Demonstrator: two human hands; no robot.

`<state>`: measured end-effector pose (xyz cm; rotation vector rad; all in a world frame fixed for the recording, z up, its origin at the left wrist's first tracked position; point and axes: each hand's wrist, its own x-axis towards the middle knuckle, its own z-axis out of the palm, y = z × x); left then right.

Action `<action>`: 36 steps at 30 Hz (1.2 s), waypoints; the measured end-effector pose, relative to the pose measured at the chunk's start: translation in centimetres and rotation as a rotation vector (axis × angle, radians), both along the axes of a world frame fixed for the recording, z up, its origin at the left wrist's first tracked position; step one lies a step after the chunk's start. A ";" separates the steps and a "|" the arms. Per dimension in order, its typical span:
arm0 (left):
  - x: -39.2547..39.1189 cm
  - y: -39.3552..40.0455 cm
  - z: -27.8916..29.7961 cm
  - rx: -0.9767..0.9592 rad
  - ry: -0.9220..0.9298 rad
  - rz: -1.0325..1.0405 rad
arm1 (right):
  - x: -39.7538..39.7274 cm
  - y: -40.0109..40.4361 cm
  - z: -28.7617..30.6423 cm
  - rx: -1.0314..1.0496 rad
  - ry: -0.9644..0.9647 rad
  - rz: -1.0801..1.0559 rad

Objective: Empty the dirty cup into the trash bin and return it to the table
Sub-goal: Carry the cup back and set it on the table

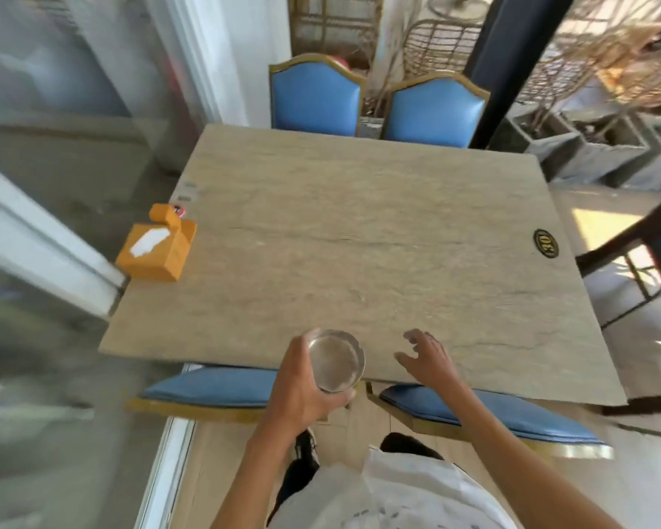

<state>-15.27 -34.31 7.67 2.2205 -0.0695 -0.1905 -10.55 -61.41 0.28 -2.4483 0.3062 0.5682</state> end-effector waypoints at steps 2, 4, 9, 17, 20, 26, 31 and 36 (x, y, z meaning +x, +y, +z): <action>2.3 1.2 -0.4 0.027 0.002 -0.079 | 0.6 0.6 -0.8 -0.042 0.042 -0.050; 4.2 1.9 -0.9 0.035 0.016 -0.133 | 1.2 1.0 -1.4 -0.079 0.106 -0.079; 7.5 2.2 -1.7 0.028 0.023 -0.211 | 3.1 1.7 -2.8 -0.103 0.214 -0.137; 10.6 -0.1 -3.6 0.065 0.085 -0.283 | 7.1 1.8 -4.7 -0.163 0.232 -0.089; 11.8 -1.0 -4.5 0.094 0.108 -0.287 | 8.8 1.3 -5.3 -0.186 0.238 -0.072; 15.1 -3.7 -6.3 0.126 0.178 -0.275 | 11.7 -0.2 -6.9 -0.210 0.200 -0.024; 19.3 -6.5 -8.1 0.138 0.176 -0.231 | 14.0 -0.8 -7.8 -0.256 0.154 0.054; 23.5 -9.0 -10.8 0.186 0.128 -0.127 | 15.2 -0.7 -8.5 -0.280 0.183 0.054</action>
